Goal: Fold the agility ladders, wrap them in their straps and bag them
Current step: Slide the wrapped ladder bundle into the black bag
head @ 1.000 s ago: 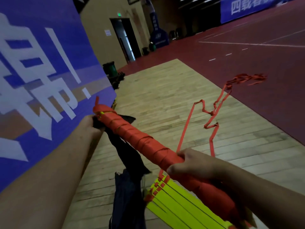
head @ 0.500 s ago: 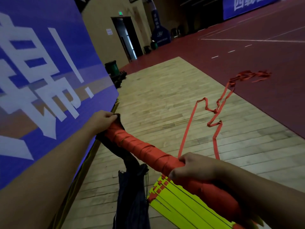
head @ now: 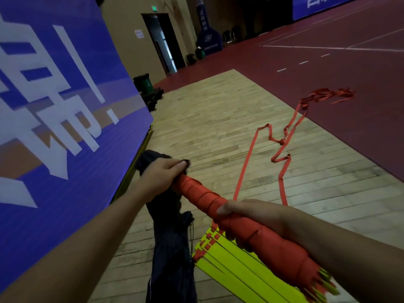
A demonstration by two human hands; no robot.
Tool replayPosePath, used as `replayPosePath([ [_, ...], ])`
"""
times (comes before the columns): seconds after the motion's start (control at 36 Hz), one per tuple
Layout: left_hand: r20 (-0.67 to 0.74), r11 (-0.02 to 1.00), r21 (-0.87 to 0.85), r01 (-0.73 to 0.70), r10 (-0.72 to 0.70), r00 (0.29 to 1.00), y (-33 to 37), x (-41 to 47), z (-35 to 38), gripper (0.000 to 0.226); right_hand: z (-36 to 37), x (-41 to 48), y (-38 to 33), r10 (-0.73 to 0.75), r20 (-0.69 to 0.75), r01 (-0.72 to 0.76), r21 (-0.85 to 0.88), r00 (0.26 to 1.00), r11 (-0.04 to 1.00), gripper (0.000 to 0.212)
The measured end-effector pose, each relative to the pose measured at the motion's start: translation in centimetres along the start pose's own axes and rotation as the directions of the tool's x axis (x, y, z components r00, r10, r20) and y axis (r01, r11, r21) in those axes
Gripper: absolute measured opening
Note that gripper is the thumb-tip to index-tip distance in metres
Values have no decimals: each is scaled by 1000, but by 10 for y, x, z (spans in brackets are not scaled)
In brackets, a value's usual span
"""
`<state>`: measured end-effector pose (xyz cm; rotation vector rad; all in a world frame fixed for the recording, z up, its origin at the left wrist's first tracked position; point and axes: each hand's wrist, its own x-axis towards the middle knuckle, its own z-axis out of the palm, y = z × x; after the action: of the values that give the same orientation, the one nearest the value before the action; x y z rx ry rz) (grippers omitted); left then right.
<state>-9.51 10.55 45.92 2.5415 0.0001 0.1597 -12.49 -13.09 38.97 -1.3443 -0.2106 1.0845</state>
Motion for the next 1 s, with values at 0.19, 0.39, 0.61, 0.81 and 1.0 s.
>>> replayPosePath([
  [0.19, -42, 929, -367, 46, -66, 997, 18, -27, 27, 25, 4, 10, -8, -33, -80, 50, 214, 996, 975, 26],
  [0.39, 96, 840, -529, 124, -86, 992, 41, -67, 81, 27, -2, 27, 6, -63, -221, 80, 71, 973, 994, 22],
  [0.61, 94, 612, -775, 159, -138, 986, 38, -60, 71, 25, -3, 24, 7, -66, -331, 123, 153, 941, 981, 27],
  [0.81, 115, 405, -899, 169, -154, 981, 37, -47, 59, 24, -34, -5, -7, -176, -621, -89, -371, 764, 924, 65],
  [1.0, 117, 503, -850, 157, -110, 987, 37, -49, 64, 21, -19, 7, 25, 41, -77, -45, -46, 996, 998, 25],
])
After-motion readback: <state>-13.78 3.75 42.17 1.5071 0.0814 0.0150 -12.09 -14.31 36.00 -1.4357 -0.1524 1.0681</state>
